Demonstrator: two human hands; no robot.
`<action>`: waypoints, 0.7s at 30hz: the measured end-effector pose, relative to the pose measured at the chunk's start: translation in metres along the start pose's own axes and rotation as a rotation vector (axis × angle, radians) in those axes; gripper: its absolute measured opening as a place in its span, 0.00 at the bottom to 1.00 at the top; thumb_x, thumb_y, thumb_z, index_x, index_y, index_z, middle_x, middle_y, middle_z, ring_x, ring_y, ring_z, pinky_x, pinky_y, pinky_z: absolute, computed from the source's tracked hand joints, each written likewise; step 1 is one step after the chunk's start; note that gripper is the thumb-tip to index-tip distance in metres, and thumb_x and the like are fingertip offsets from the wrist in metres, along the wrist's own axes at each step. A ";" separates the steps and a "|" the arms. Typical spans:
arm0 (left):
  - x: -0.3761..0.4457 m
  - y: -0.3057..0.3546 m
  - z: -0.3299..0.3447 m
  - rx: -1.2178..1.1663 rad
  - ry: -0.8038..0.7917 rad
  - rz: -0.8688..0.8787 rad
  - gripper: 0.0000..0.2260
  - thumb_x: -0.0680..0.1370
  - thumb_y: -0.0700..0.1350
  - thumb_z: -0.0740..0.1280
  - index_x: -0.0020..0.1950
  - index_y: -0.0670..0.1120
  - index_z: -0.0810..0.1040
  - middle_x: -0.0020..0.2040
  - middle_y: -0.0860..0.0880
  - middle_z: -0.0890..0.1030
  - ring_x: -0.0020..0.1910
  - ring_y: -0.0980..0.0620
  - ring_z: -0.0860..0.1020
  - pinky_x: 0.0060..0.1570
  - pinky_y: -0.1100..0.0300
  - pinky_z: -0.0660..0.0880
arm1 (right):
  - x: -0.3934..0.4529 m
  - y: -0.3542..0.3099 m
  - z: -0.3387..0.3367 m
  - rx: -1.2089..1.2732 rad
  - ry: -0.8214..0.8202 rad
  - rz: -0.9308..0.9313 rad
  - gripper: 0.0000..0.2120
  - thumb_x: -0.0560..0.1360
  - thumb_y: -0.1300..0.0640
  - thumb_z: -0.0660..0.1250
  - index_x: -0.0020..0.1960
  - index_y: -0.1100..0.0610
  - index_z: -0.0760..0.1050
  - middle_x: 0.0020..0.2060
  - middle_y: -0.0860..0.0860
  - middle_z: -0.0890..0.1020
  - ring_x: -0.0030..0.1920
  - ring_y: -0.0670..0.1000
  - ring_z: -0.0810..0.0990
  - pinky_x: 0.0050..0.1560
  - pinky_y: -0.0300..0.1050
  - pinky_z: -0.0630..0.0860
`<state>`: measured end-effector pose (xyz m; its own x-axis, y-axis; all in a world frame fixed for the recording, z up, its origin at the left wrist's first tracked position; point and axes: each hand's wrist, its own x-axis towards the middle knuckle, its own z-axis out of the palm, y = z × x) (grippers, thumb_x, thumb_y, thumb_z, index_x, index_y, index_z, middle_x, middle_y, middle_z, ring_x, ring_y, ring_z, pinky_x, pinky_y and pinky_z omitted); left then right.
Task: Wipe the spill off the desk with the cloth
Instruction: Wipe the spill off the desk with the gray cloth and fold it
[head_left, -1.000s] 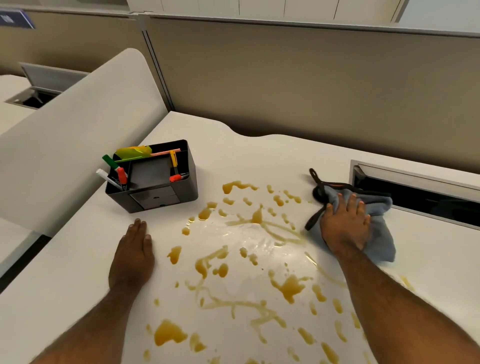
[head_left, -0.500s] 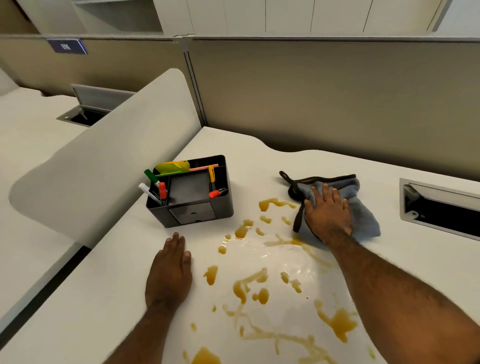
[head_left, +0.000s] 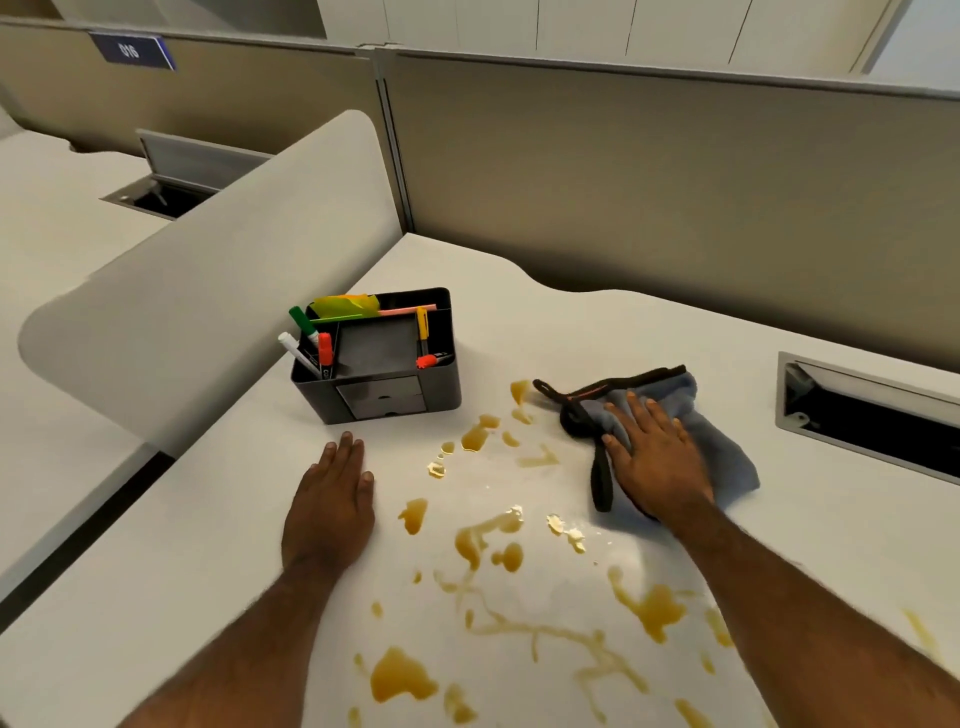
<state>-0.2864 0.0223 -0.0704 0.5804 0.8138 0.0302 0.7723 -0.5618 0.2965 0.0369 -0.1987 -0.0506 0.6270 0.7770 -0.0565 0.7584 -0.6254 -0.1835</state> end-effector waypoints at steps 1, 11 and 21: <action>-0.001 0.000 0.000 0.001 -0.003 -0.001 0.29 0.78 0.55 0.43 0.78 0.46 0.55 0.79 0.51 0.55 0.78 0.52 0.52 0.75 0.57 0.49 | -0.010 0.010 -0.002 0.004 0.031 0.055 0.26 0.82 0.45 0.48 0.78 0.50 0.50 0.78 0.51 0.55 0.77 0.54 0.52 0.76 0.54 0.51; -0.001 0.001 0.000 0.019 0.009 0.005 0.29 0.79 0.55 0.42 0.78 0.46 0.55 0.78 0.50 0.56 0.78 0.51 0.53 0.74 0.58 0.48 | -0.092 0.045 0.003 0.079 0.224 0.684 0.27 0.81 0.46 0.48 0.76 0.56 0.56 0.75 0.61 0.59 0.75 0.63 0.56 0.73 0.62 0.51; -0.001 -0.001 0.004 0.052 0.027 0.027 0.28 0.79 0.54 0.43 0.77 0.45 0.56 0.78 0.49 0.57 0.78 0.50 0.54 0.75 0.55 0.51 | -0.019 0.000 0.002 0.017 0.166 0.438 0.28 0.81 0.44 0.46 0.77 0.55 0.54 0.76 0.60 0.59 0.76 0.61 0.55 0.74 0.61 0.52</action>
<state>-0.2863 0.0210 -0.0749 0.5942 0.8018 0.0636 0.7695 -0.5897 0.2451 0.0245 -0.2134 -0.0510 0.9085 0.4170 0.0256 0.4138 -0.8896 -0.1934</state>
